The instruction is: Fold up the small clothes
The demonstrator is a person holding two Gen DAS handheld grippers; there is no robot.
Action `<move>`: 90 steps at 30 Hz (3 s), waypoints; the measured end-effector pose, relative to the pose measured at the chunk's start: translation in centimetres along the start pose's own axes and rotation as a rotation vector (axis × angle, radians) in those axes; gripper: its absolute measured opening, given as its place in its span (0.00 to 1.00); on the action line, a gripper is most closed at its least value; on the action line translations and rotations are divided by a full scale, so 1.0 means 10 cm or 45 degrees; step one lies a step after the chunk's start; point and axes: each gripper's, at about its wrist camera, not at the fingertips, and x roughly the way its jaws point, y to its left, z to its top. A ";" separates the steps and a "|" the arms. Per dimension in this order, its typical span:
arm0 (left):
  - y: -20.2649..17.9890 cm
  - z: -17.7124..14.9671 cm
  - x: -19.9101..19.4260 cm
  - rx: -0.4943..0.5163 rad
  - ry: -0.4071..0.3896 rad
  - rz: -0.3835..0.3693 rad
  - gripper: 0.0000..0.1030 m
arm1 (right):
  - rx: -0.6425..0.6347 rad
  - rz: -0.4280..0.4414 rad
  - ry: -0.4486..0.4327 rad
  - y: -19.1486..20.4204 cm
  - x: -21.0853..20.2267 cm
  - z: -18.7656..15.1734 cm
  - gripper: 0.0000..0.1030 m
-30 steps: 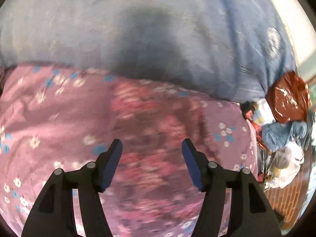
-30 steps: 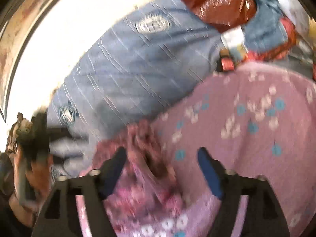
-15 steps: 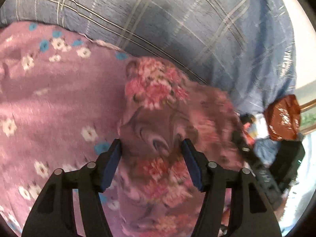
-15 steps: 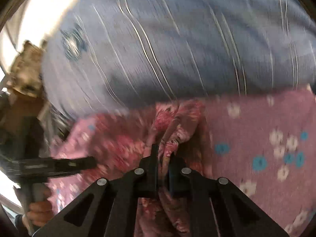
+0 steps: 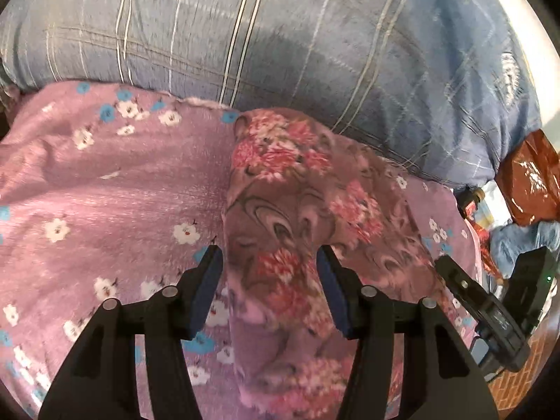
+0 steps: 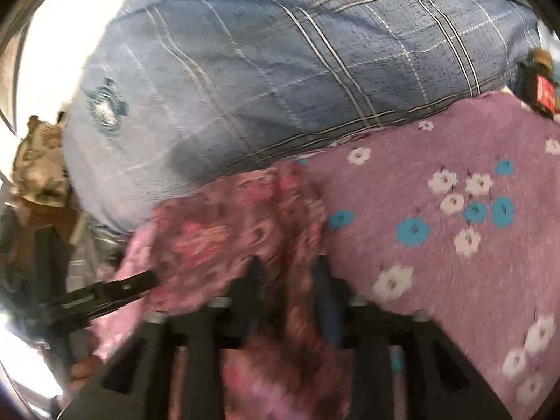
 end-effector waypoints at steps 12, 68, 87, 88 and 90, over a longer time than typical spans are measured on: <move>0.02 -0.31 -0.33 0.032 0.012 0.022 0.56 | -0.154 -0.054 -0.003 0.35 -0.18 -0.36 0.15; 0.20 0.50 0.59 -0.103 0.141 -0.004 0.63 | 0.027 -0.185 0.107 -0.17 0.70 0.59 0.23; 0.30 0.60 0.62 -0.227 0.191 -0.017 0.67 | -0.245 -0.197 0.100 0.38 0.74 0.37 0.29; 0.29 0.56 0.46 -0.187 0.163 -0.039 0.67 | -0.248 -0.173 0.061 0.40 0.59 0.35 0.29; 0.22 0.39 0.17 -0.081 0.089 -0.024 0.67 | -0.257 -0.096 0.012 0.40 0.30 0.27 0.30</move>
